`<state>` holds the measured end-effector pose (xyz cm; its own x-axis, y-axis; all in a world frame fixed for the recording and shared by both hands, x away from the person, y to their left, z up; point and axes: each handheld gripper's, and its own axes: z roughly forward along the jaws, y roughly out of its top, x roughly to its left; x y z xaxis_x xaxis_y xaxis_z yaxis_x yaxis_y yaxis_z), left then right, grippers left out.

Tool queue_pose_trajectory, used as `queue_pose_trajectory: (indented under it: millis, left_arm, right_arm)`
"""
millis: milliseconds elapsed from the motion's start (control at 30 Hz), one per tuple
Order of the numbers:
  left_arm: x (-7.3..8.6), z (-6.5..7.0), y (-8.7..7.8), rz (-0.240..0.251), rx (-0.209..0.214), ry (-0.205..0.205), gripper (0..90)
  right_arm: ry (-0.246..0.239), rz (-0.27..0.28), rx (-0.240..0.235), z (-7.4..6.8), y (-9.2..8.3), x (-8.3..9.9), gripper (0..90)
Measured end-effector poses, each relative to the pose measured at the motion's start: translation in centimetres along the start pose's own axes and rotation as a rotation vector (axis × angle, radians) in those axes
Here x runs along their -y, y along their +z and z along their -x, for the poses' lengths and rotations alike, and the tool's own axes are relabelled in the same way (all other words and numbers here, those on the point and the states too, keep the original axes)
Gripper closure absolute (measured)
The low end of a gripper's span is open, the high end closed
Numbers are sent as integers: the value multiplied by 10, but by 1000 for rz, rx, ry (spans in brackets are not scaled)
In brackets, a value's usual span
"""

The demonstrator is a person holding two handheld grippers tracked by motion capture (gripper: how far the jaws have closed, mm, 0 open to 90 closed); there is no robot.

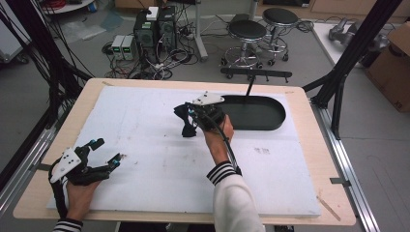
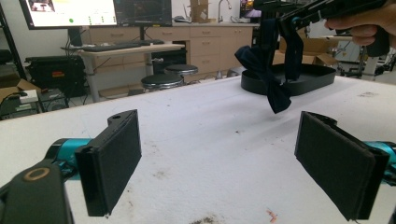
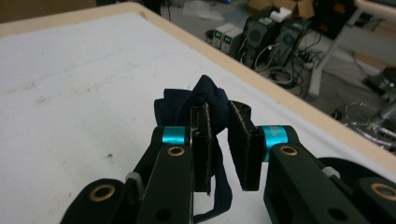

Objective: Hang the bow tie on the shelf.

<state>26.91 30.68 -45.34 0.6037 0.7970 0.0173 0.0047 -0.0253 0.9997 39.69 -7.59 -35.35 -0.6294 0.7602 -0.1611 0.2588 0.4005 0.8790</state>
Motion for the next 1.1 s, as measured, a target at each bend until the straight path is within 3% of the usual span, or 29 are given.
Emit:
queue_pose_trajectory:
  millis: [300, 433, 567, 1100]
  left_arm:
    - [0, 0, 0, 2, 1, -2, 149]
    - [0, 0, 0, 2, 1, -2, 149]
    - [0, 0, 0, 3, 0, -4, 149]
    - [0, 0, 0, 0, 0, -10, 149]
  right_arm:
    - [9, 61, 28, 8, -10, -2, 792]
    - [40, 103, 40, 18, -17, -1, 791]
    - [82, 119, 48, 28, -22, 1, 792]
    - [119, 169, 90, 54, -36, 1, 792]
